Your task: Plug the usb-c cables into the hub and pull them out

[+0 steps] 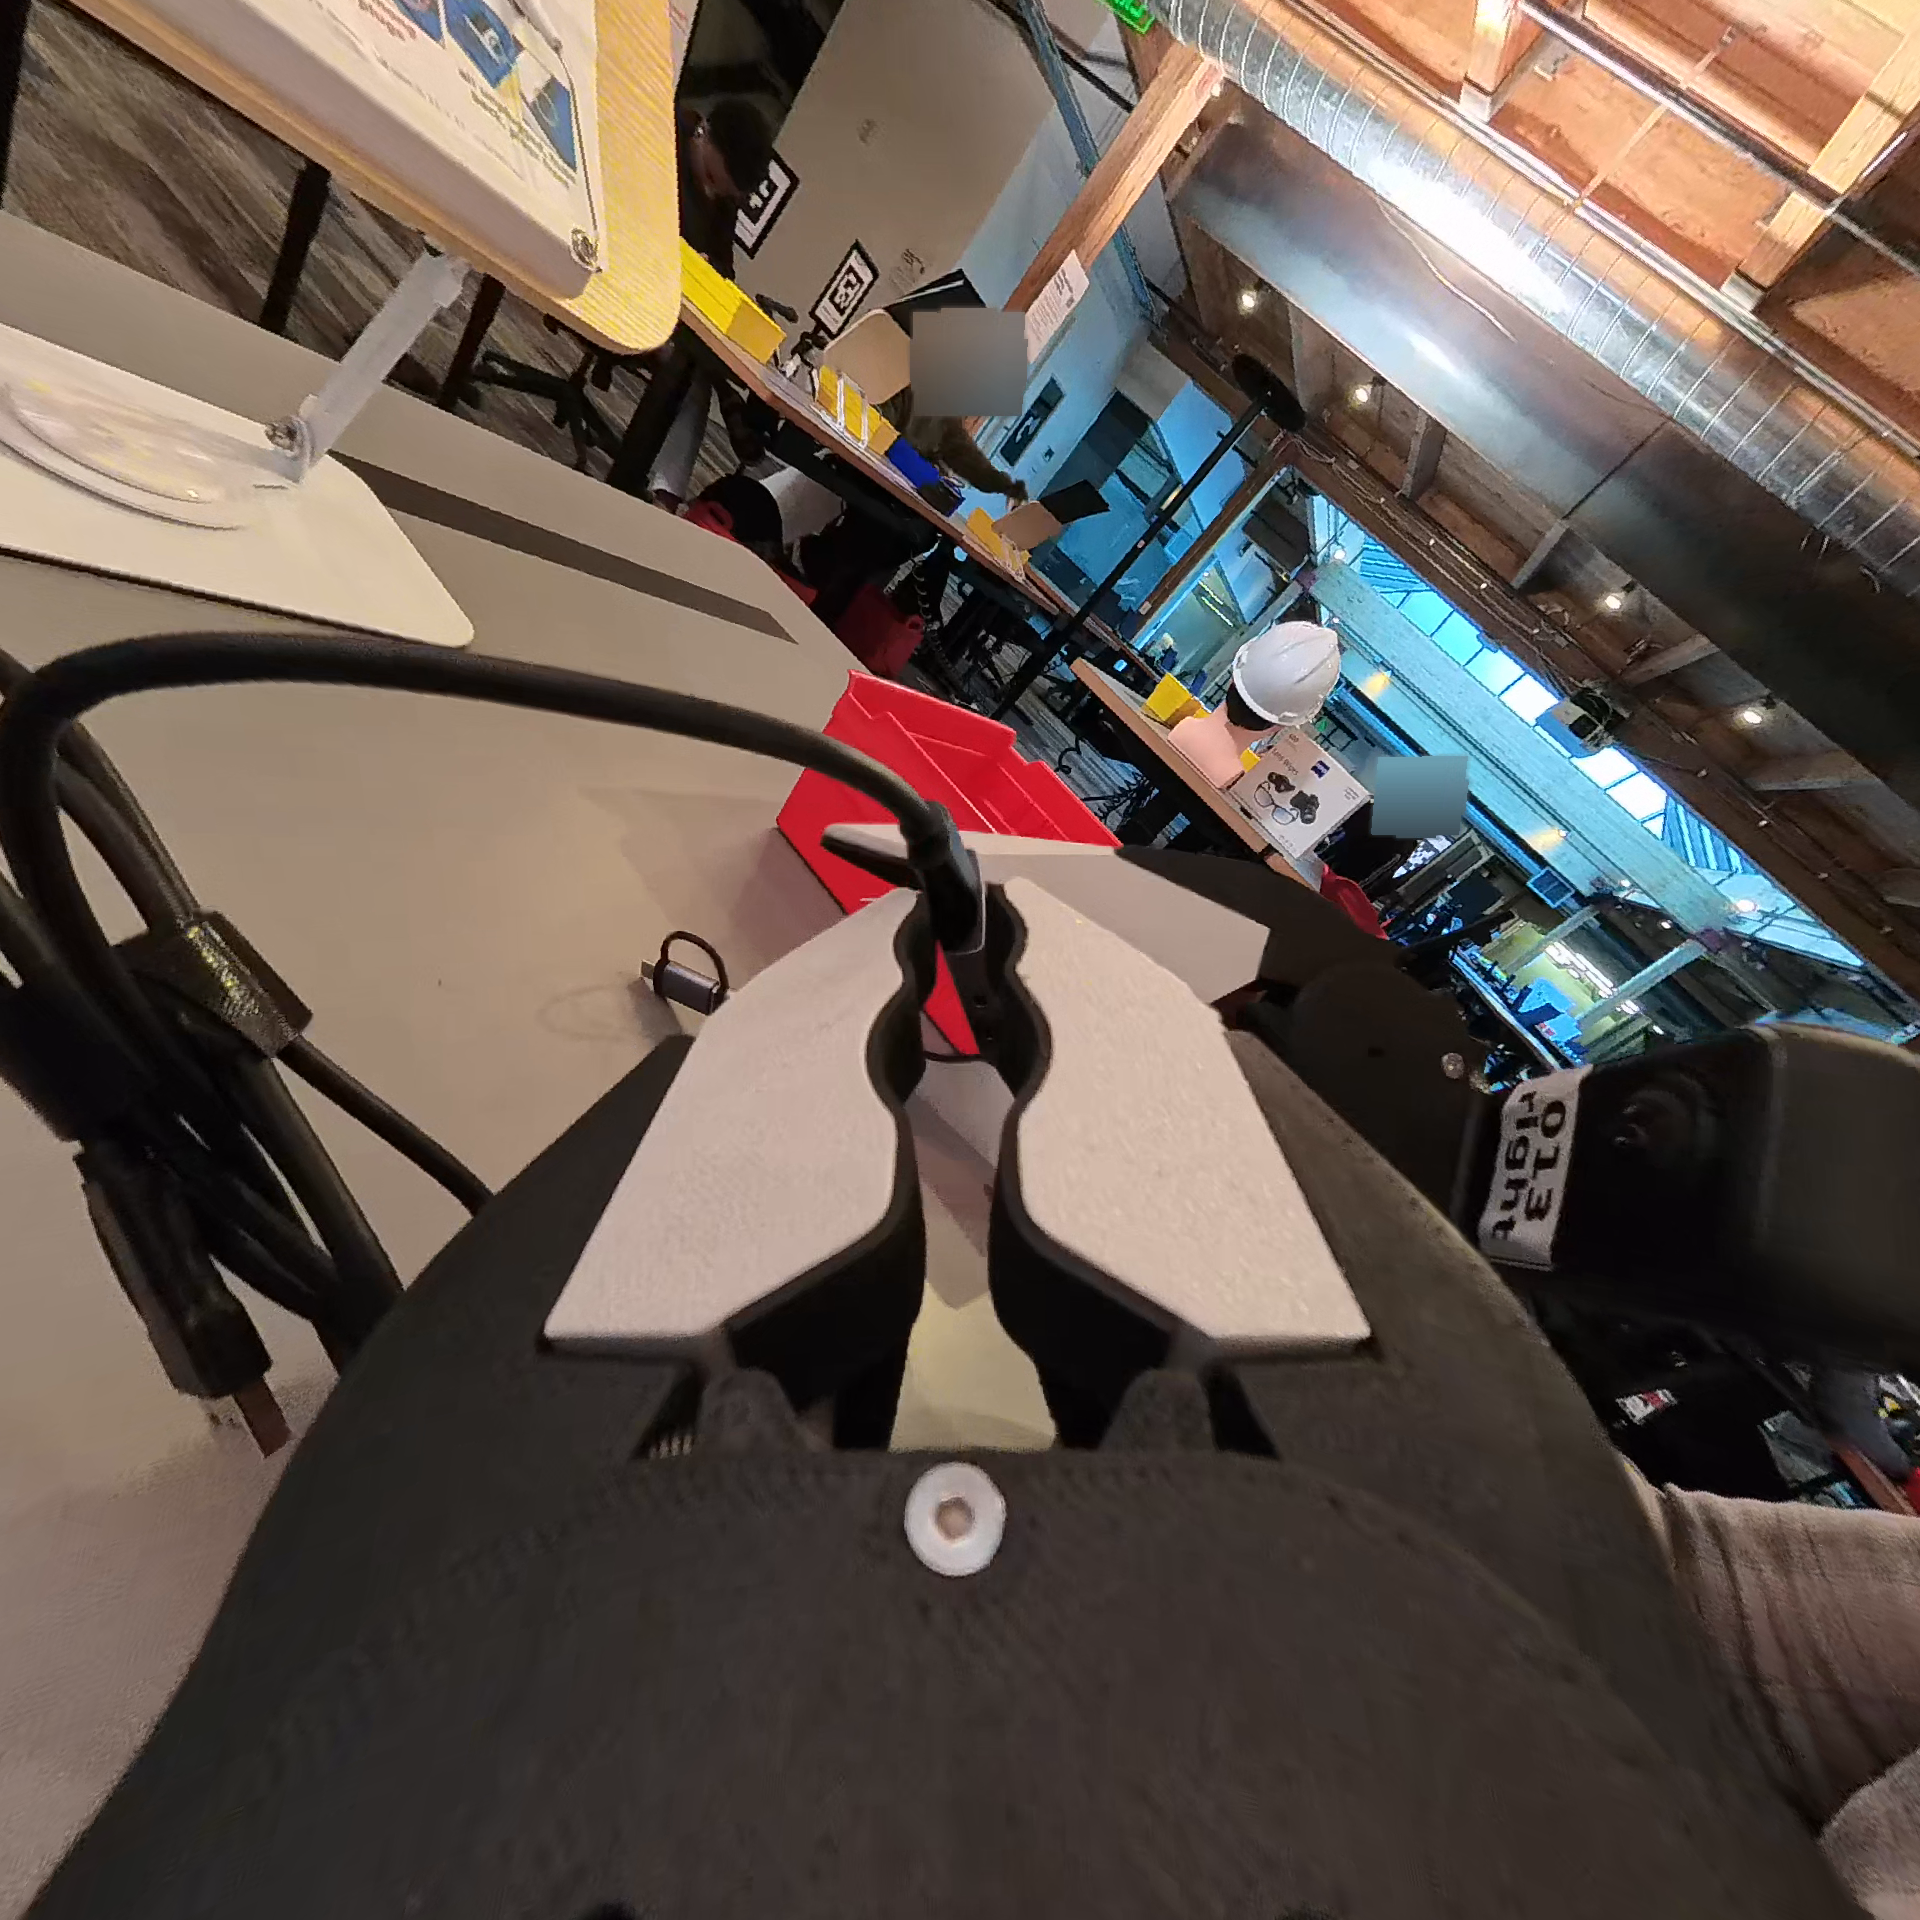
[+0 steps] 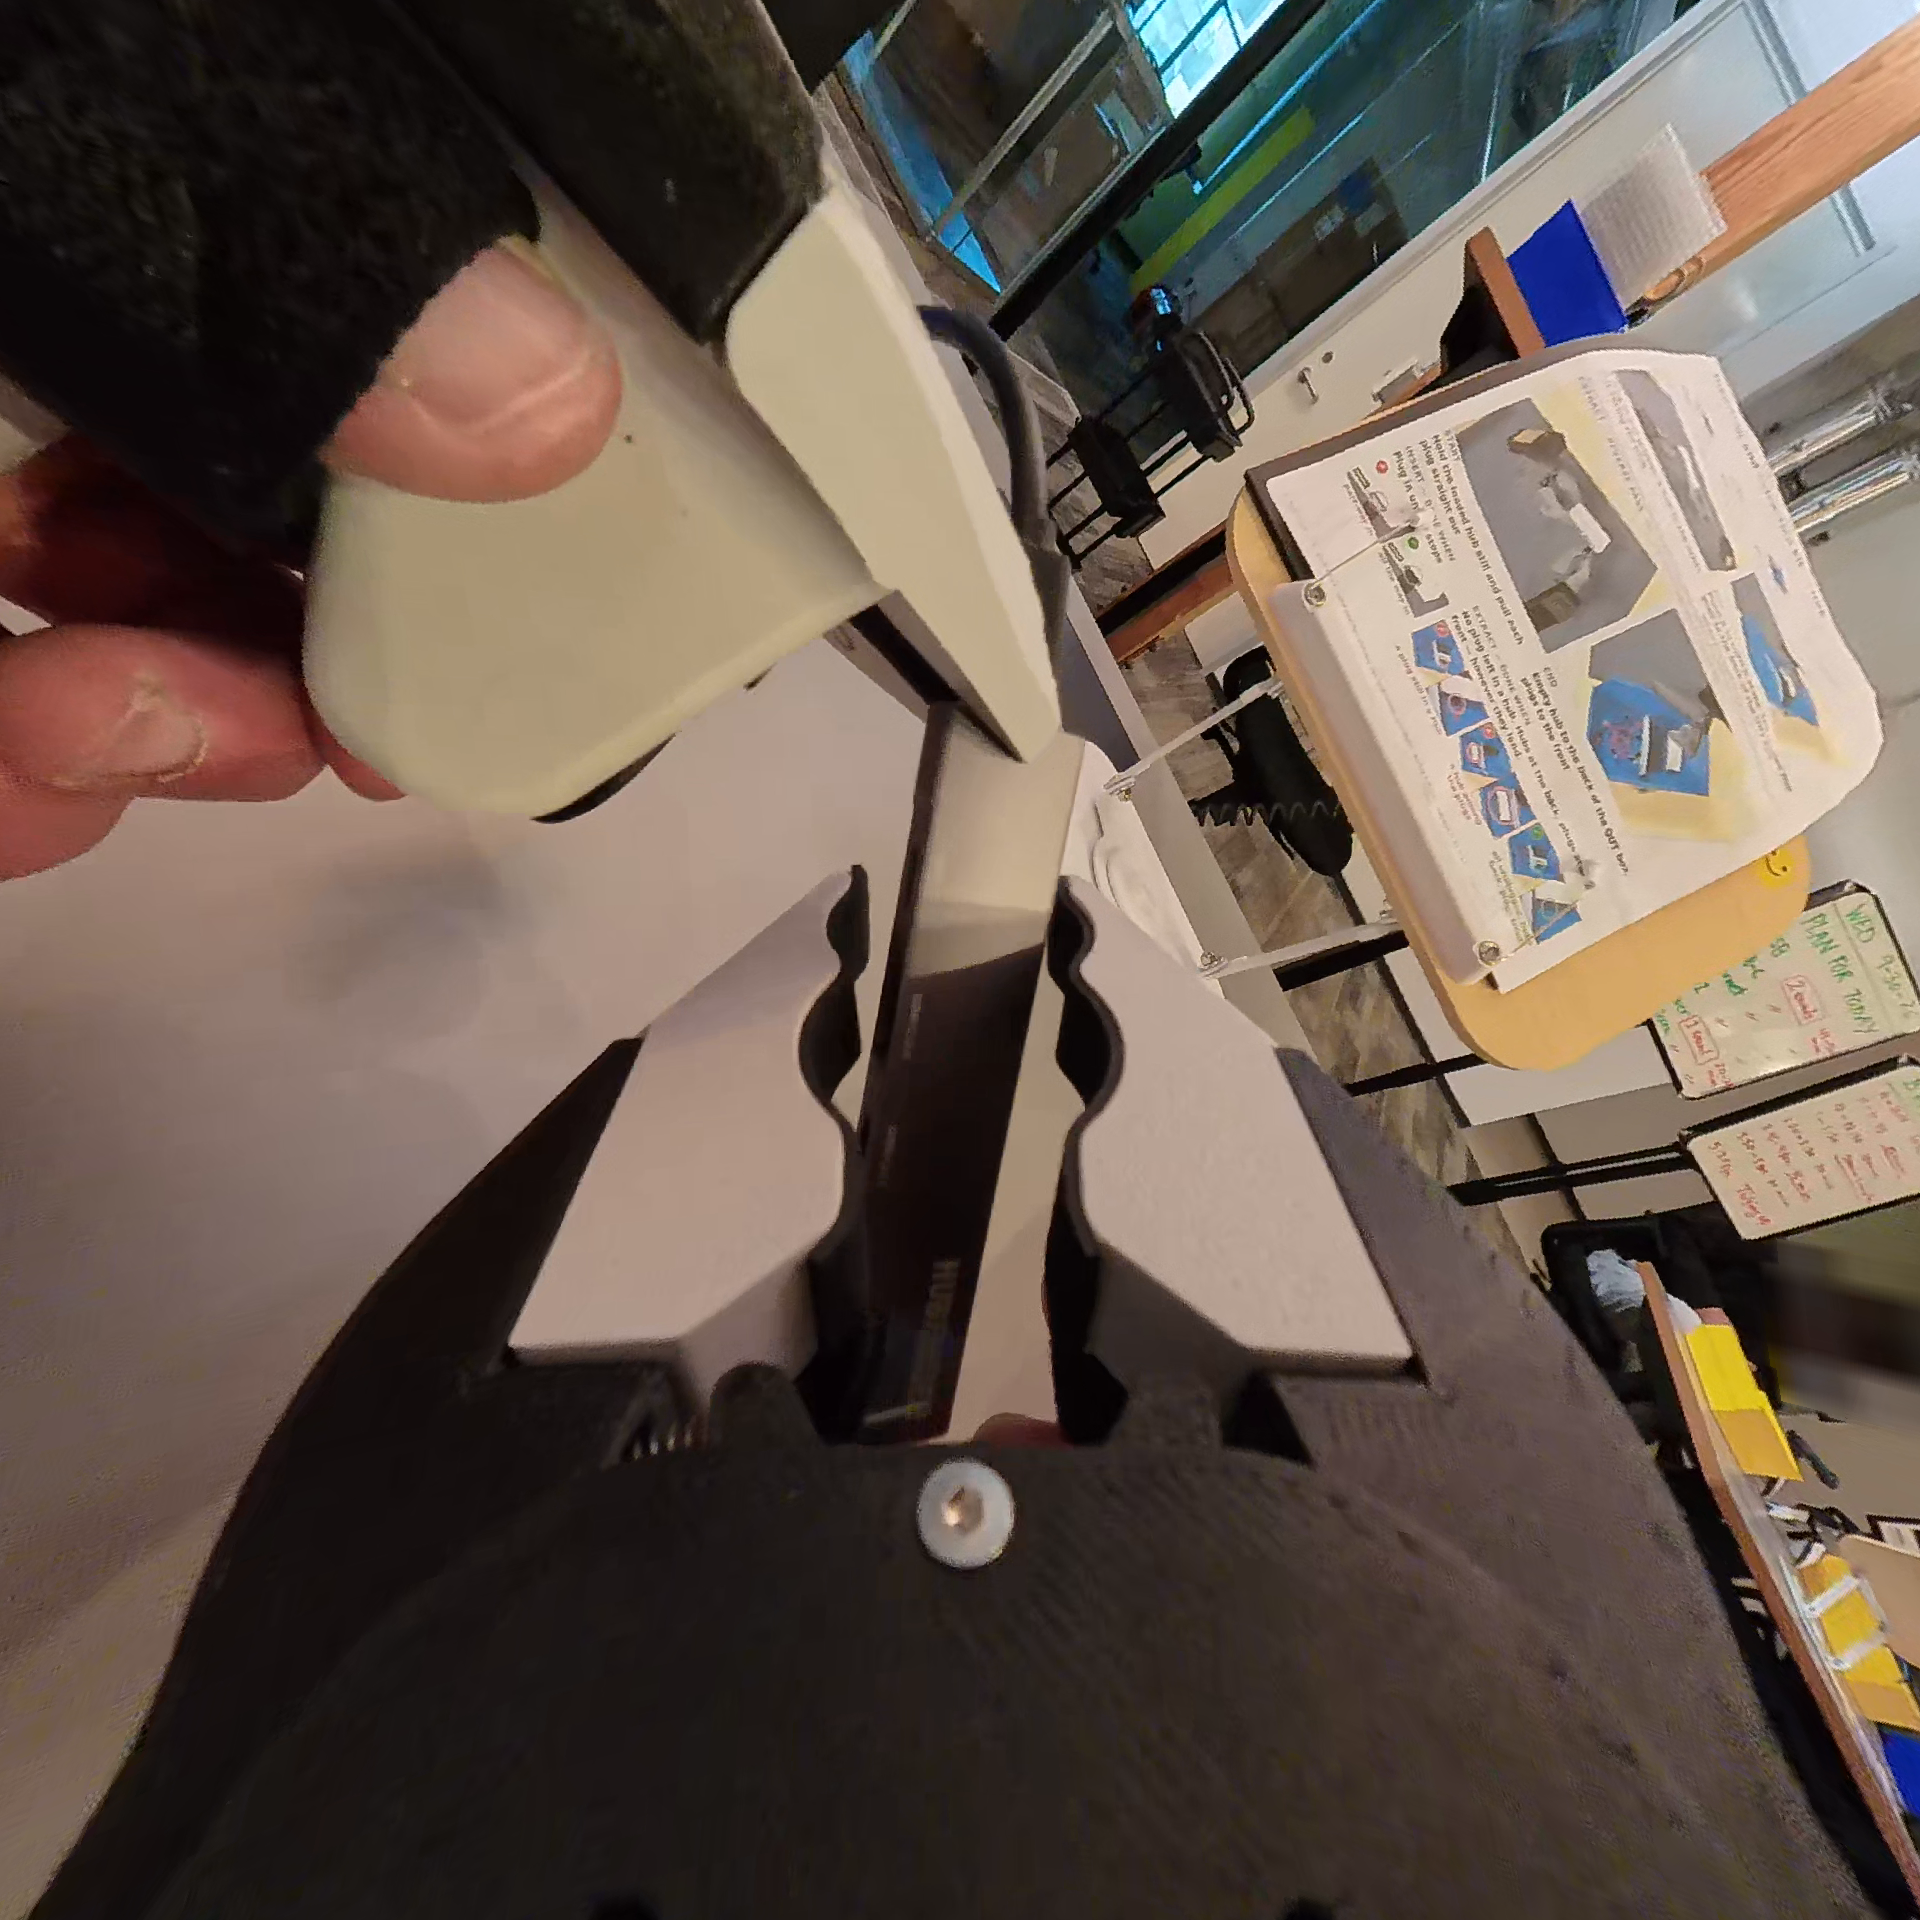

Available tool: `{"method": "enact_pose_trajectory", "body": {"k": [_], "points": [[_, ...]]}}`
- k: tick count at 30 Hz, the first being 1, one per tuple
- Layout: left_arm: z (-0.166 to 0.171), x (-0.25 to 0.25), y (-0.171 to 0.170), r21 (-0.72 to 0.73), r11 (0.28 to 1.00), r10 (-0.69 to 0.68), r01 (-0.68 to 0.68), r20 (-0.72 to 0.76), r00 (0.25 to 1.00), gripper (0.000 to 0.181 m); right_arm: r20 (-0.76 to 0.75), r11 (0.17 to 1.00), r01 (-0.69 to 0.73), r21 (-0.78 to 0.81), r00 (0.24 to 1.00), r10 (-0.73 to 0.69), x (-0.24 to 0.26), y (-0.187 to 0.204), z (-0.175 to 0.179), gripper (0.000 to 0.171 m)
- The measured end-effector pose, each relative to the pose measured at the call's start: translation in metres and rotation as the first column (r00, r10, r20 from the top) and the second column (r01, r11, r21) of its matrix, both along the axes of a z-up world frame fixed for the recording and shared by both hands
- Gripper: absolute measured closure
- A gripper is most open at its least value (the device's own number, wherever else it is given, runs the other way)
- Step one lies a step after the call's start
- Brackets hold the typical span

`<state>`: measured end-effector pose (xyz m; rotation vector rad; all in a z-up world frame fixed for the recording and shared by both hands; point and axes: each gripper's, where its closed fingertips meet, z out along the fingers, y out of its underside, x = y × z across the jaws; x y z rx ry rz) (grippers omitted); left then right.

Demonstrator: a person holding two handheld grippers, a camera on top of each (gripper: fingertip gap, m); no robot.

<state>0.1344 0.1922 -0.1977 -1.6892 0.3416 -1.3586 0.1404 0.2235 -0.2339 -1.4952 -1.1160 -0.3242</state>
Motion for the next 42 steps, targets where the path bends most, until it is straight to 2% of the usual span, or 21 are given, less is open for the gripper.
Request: {"method": "enact_pose_trajectory", "body": {"k": [2, 9, 15, 27, 32, 42], "points": [[-0.001, 0.001, -0.001, -0.005, 1.000, -0.004, 0.004, 0.005, 1.000, 0.173, 0.006, 1.000, -0.014, 0.005, 1.000, 0.014, -0.001, -0.001, 0.000, 0.146], [-0.001, 0.004, -0.003, -0.006, 1.000, -0.018, 0.018, 0.016, 1.000, 0.173, -0.030, 0.998, -0.056, -0.033, 0.998, 0.055, 0.000, -0.005, 0.000, 0.149], [0.001, 0.008, -0.009, 0.018, 0.999, -0.037, 0.037, 0.003, 0.999, 0.173, -0.082, 0.984, -0.133, -0.118, 0.989, 0.124, -0.004, -0.011, -0.005, 0.137], [0.005, 0.014, -0.019, 0.093, 0.994, -0.058, 0.061, -0.038, 0.998, 0.173, -0.215, 0.917, -0.248, -0.312, 0.959, 0.186, -0.006, -0.024, -0.015, 0.152], [0.005, 0.016, -0.021, 0.093, 0.994, -0.061, 0.065, -0.042, 0.997, 0.173, -0.227, 0.917, -0.245, -0.315, 0.957, 0.178, -0.005, -0.023, -0.014, 0.159], [0.005, 0.018, -0.022, 0.095, 0.993, -0.060, 0.065, -0.049, 0.997, 0.173, -0.243, 0.911, -0.253, -0.324, 0.953, 0.179, -0.003, -0.024, -0.015, 0.160]]}}
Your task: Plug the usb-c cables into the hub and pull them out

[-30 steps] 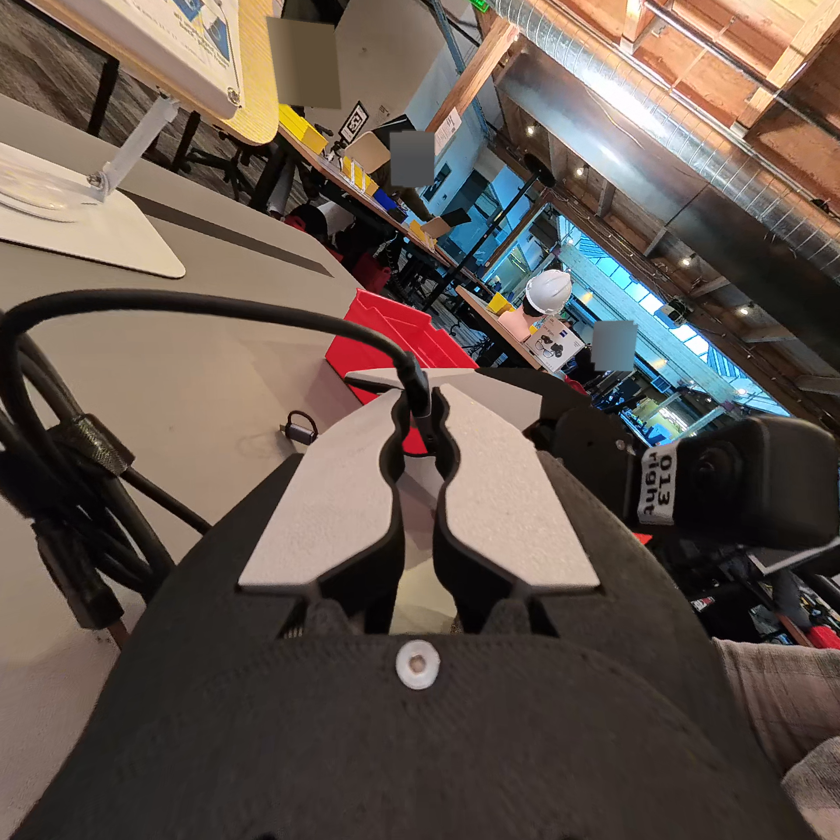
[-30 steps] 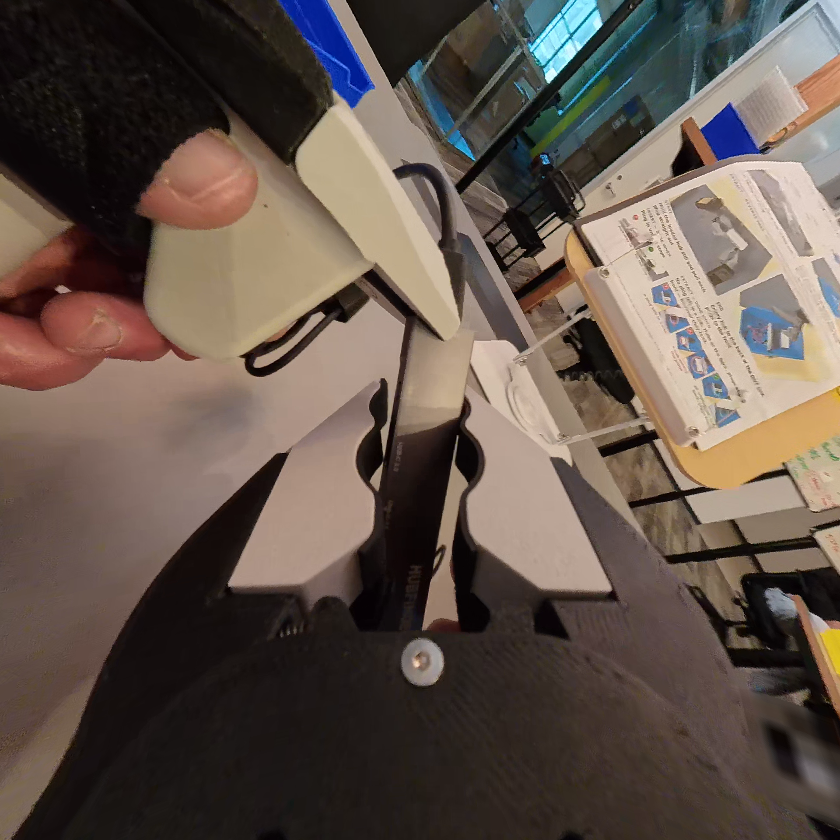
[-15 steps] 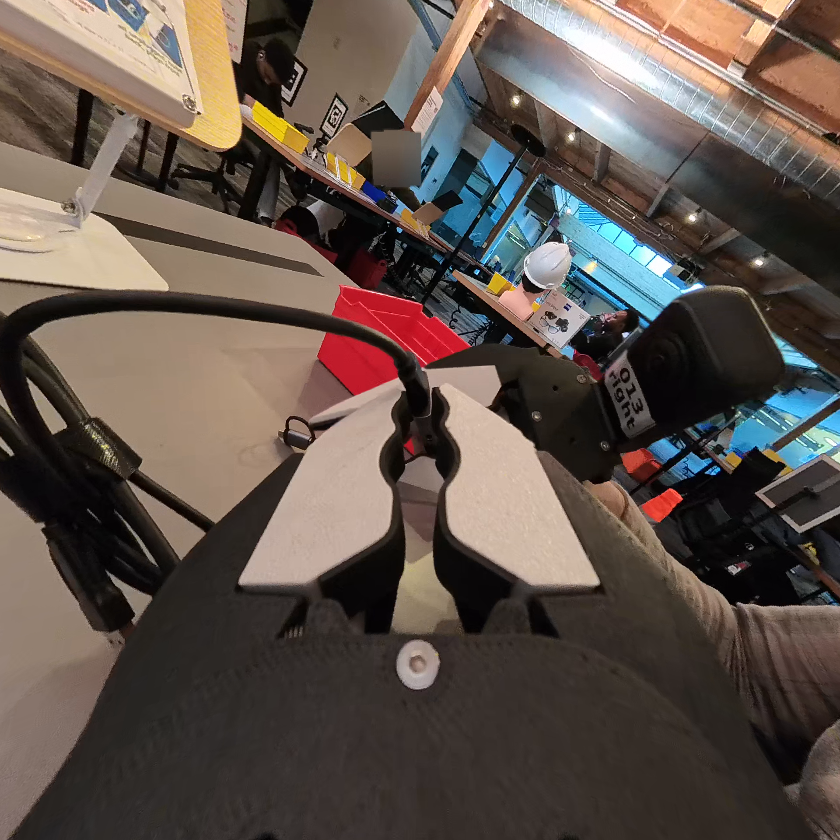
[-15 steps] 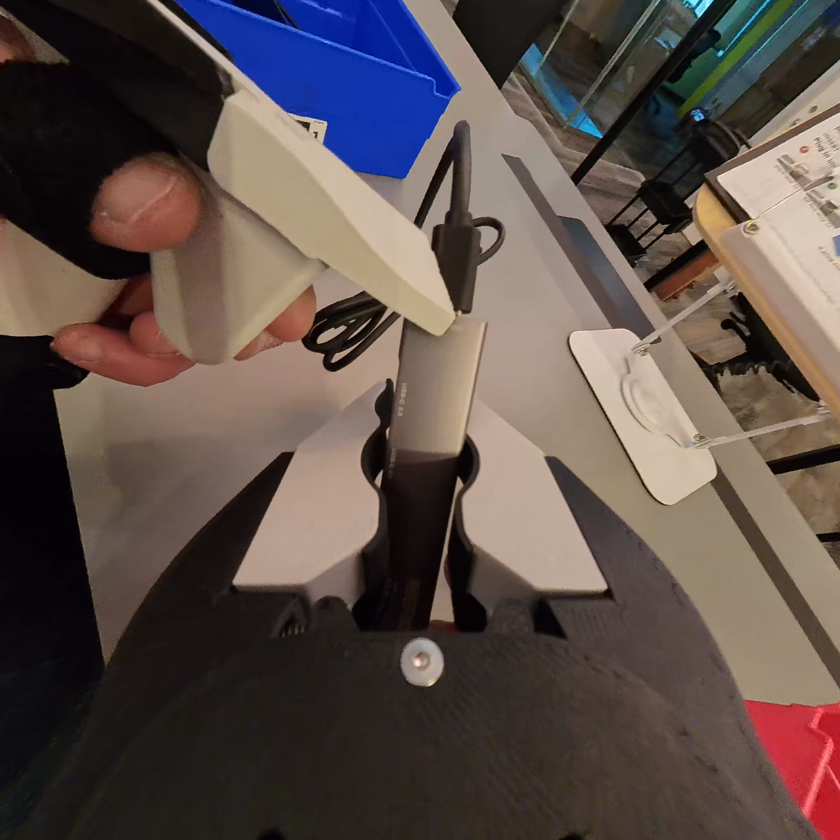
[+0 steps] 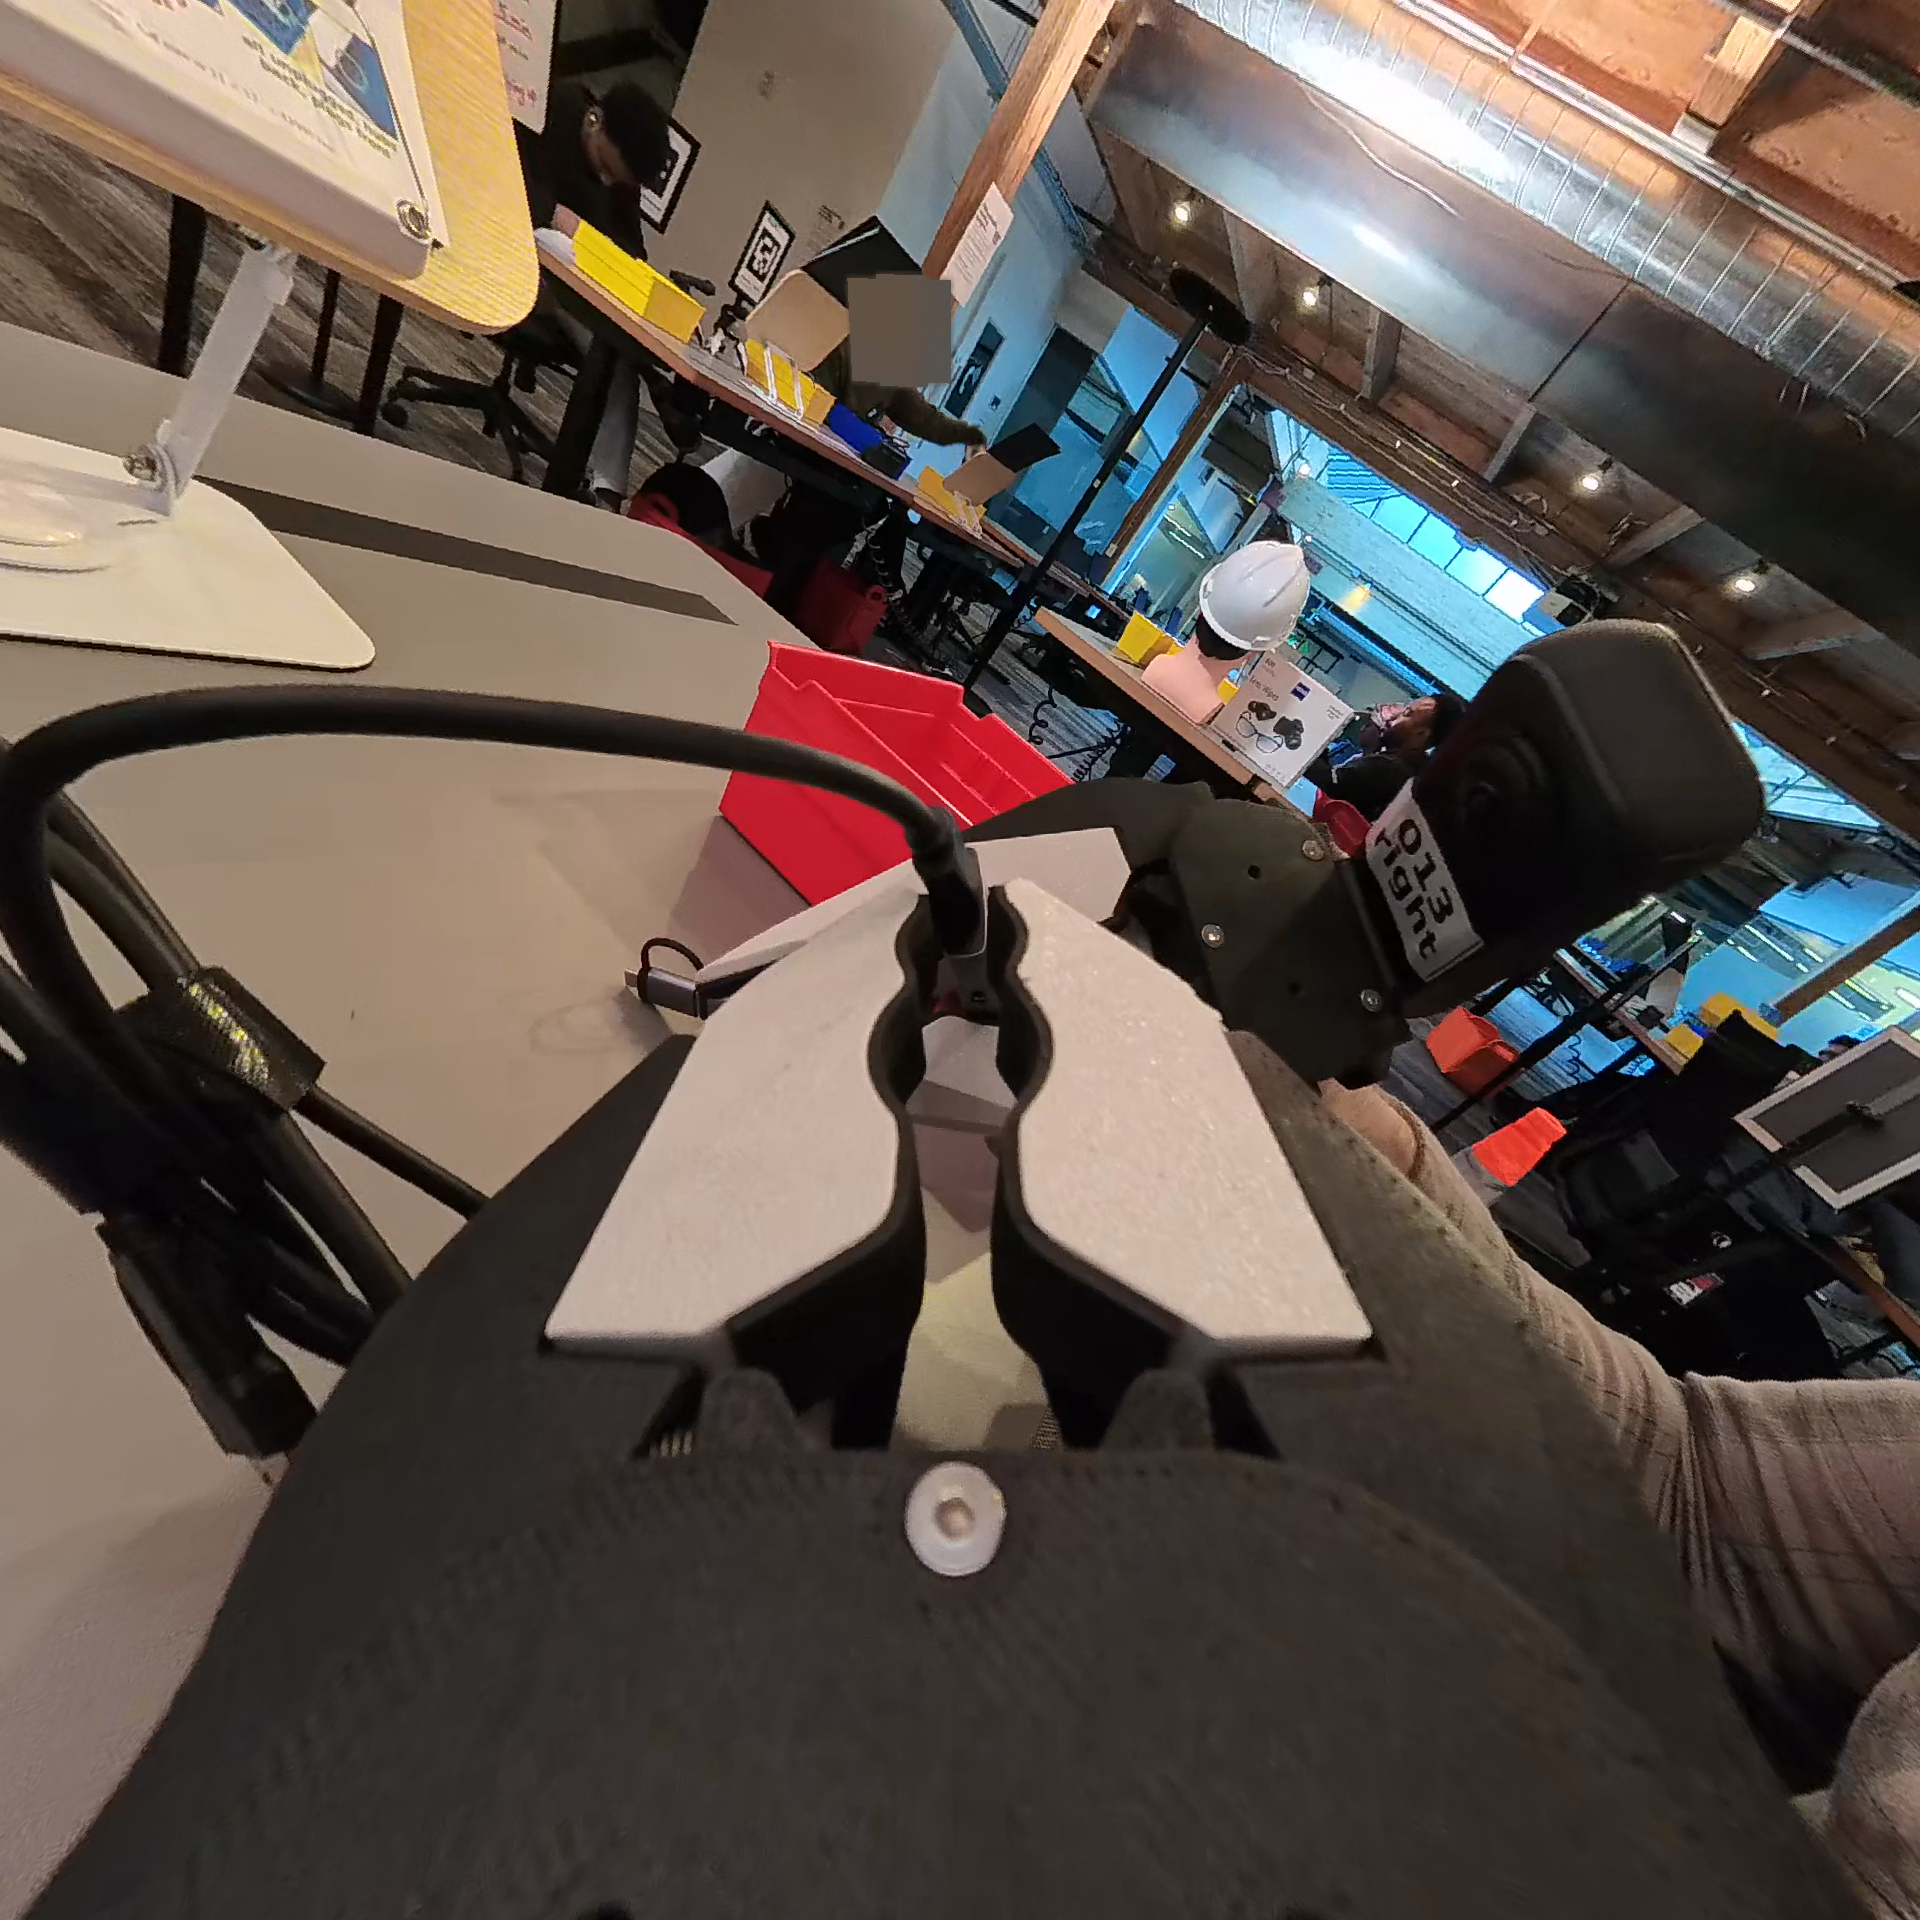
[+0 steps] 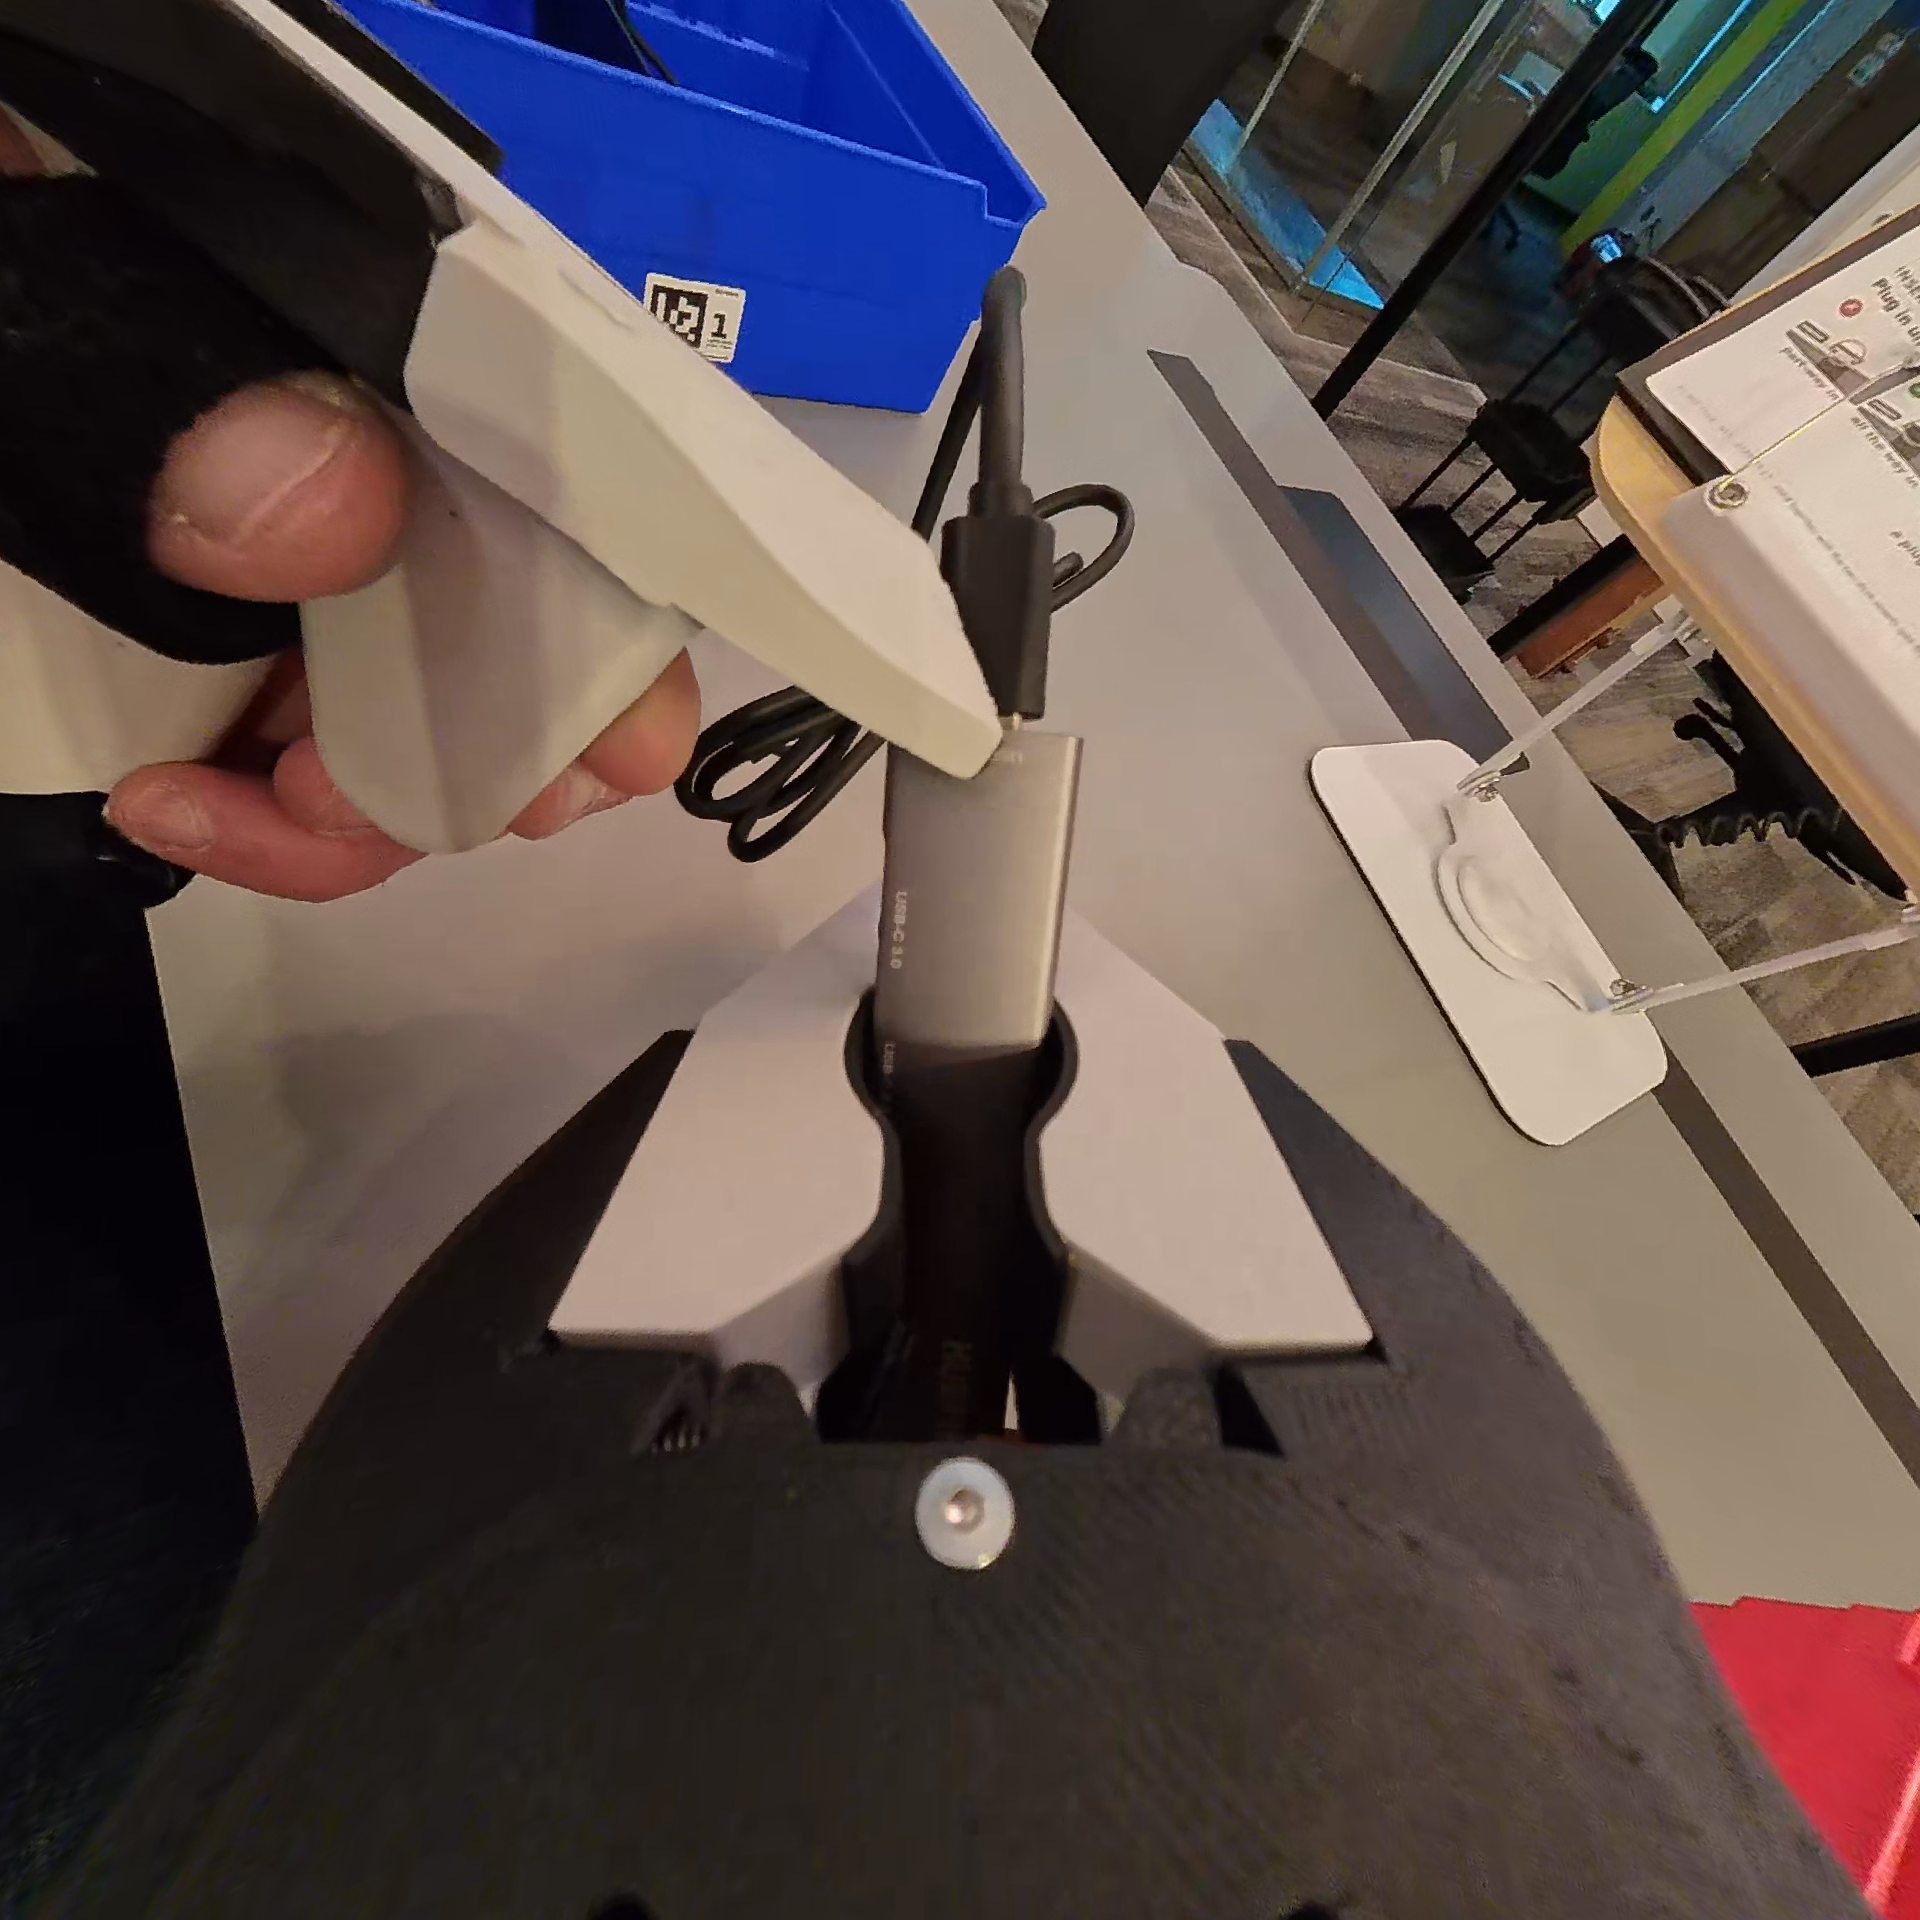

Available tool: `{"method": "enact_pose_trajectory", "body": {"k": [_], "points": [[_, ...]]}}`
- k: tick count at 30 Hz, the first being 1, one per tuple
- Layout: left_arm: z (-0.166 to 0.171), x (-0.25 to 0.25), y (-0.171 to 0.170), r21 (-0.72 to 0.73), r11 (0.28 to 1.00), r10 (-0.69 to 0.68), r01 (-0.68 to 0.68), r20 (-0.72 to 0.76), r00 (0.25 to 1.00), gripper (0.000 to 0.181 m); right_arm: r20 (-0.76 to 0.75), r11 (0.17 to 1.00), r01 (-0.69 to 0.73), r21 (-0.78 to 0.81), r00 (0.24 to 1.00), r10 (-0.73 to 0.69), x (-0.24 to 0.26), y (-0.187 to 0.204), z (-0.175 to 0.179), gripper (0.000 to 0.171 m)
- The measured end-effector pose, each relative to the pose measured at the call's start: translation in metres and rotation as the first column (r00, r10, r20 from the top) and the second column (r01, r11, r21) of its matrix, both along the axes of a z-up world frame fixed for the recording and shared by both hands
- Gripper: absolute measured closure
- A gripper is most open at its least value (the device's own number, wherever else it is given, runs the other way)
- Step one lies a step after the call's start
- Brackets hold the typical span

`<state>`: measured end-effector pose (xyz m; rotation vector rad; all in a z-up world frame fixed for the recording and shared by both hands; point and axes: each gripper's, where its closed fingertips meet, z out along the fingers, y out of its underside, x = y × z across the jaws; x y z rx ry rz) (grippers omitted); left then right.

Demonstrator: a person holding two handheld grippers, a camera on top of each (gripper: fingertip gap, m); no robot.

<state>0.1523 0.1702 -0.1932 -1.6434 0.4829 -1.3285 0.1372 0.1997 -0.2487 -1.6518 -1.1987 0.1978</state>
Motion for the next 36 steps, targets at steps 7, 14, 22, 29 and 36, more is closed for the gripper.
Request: {"method": "enact_pose_trajectory", "body": {"k": [7, 14, 22, 29, 36], "points": [[0.000, 0.000, -0.001, -0.002, 1.000, -0.001, 0.001, 0.010, 1.000, 0.173, 0.004, 1.000, 0.004, -0.006, 1.000, -0.004, 0.001, -0.001, -0.001, 0.161], [0.002, -0.002, -0.002, 0.017, 1.000, -0.002, 0.002, 0.010, 1.000, 0.167, 0.006, 1.000, 0.003, -0.019, 1.000, -0.003, 0.003, -0.003, -0.004, 0.161], [0.009, -0.015, 0.013, 0.012, 0.999, 0.053, -0.053, 0.018, 0.998, 0.155, 0.000, 1.000, -0.011, -0.029, 1.000, 0.011, 0.002, -0.008, -0.005, 0.161], [0.008, -0.014, 0.012, 0.010, 0.999, 0.038, -0.038, 0.013, 0.999, 0.166, 0.011, 0.999, -0.027, -0.032, 1.000, 0.027, 0.000, -0.010, -0.007, 0.161], [0.016, -0.009, 0.006, 0.012, 1.000, 0.014, -0.014, 0.034, 0.999, 0.178, 0.035, 0.999, -0.006, 0.049, 0.999, 0.004, 0.002, -0.005, -0.004, 0.155]]}}
